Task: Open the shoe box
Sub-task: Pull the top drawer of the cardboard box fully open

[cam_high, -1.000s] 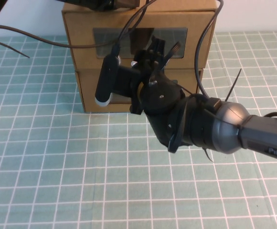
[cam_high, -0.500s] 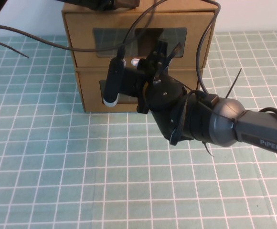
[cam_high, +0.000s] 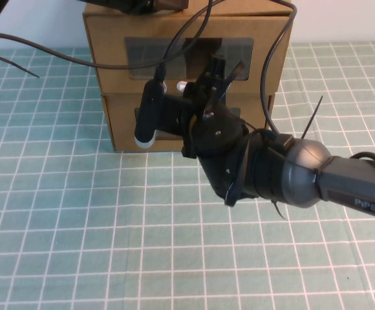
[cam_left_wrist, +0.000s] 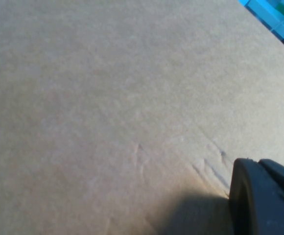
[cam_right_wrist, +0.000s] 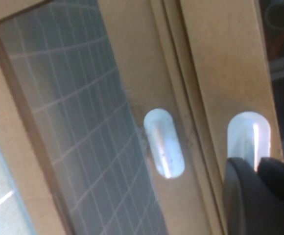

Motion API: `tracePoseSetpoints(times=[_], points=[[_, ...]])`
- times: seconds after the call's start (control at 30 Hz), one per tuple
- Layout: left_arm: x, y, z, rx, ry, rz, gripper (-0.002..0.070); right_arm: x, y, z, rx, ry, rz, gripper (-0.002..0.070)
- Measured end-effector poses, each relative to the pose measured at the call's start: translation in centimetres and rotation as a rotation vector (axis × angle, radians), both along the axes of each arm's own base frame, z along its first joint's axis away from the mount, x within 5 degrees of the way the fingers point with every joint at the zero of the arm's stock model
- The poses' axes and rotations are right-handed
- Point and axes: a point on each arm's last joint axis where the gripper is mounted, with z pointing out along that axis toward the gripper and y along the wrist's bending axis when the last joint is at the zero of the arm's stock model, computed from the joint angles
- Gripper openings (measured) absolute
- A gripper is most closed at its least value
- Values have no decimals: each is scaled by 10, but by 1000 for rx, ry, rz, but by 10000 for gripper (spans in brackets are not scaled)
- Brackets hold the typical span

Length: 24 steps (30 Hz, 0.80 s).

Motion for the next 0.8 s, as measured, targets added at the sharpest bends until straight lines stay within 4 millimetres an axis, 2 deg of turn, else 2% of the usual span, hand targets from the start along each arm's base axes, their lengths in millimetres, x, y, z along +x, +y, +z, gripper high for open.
tracePoseSetpoints(times=[0.2,0.4,0.6,0.7,0.8], points=[[0,0,0,1,1,-1,-5,-27,-2,1,-52,3,25,9],[0,0,0,1,1,-1,-5,-75,-10,-1,-101,28,102,6],[0,0,0,1,1,-1,-5,-121,-13,5,-62,55,147,4],[0,0,0,1,1,-1,-5,-134,-15,7,-23,97,139,4],[0,0,0,1,1,-1,-5,-137,-16,4,-21,111,129,4]])
